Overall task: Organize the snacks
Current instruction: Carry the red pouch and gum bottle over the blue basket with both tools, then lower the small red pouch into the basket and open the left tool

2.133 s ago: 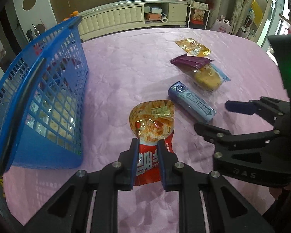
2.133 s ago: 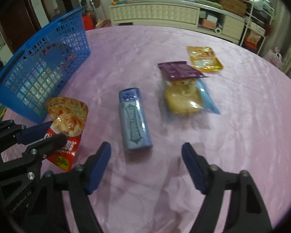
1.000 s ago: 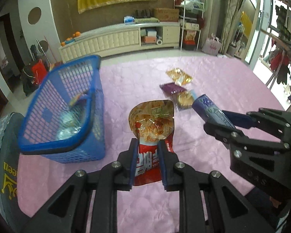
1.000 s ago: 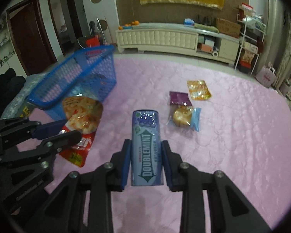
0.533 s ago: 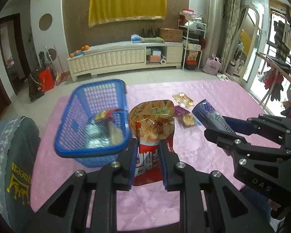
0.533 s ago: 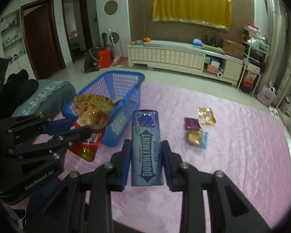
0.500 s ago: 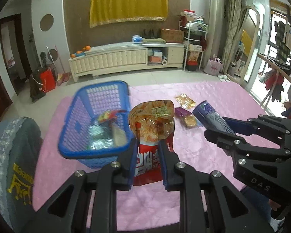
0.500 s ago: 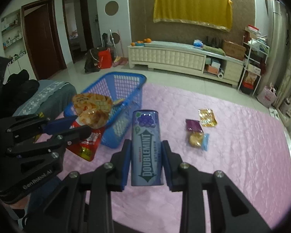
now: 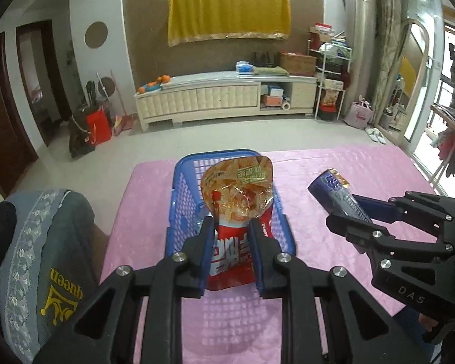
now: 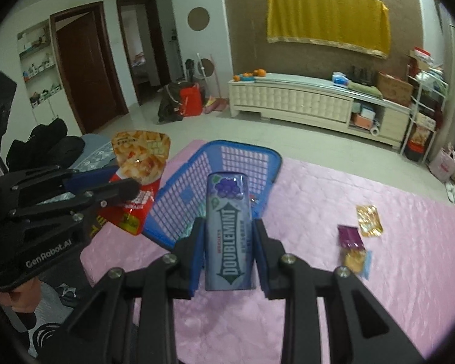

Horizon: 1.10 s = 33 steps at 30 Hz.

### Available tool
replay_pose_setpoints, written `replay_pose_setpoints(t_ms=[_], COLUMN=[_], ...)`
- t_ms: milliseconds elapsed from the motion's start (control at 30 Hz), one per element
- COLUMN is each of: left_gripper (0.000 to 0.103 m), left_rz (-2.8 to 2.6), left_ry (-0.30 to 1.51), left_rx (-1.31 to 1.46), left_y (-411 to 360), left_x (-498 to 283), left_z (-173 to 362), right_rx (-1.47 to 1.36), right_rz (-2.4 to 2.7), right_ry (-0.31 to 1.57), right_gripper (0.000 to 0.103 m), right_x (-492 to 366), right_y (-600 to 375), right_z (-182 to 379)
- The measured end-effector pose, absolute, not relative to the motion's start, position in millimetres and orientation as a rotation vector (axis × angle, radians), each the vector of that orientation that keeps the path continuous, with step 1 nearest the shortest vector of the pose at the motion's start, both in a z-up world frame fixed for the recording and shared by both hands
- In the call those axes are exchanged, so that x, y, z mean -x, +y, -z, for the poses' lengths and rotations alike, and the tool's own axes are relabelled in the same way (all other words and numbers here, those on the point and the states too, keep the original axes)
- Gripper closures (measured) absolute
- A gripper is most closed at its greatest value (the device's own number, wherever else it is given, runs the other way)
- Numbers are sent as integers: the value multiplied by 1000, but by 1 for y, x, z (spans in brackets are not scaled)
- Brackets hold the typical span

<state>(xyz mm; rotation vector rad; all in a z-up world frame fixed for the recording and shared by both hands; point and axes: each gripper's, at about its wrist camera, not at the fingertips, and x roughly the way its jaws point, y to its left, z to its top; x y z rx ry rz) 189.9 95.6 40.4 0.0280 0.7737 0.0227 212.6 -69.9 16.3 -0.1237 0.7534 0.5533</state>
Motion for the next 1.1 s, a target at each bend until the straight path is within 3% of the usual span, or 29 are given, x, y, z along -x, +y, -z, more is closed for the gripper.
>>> replay_pose_setpoints(t_ms=[300, 600, 667, 700, 767, 1100], left_gripper=[82, 81, 70, 47, 22, 22], left_rz=[-29, -32, -36, -20, -29, -49], left_ry=[901, 910, 906, 918, 950, 971], left_rx=[-2, -38, -47, -51, -77, -13], left_y=[125, 127, 129, 129, 132, 153], left_x=[-234, -284, -300, -308, -322, -296], left_z=[1, 19, 21, 25, 36, 39], right_rx=[146, 129, 129, 121, 114, 115], right_rz=[-571, -567, -557, -546, -529, -555], right_ry=[818, 875, 876, 875, 890, 929], right_gripper=[68, 68, 68, 68, 68, 68], right_x=[-250, -281, -287, -291, -296, -296], right_y=[-53, -45, -43, -43, -41, -25], right_z=[9, 32, 33, 33, 34, 39])
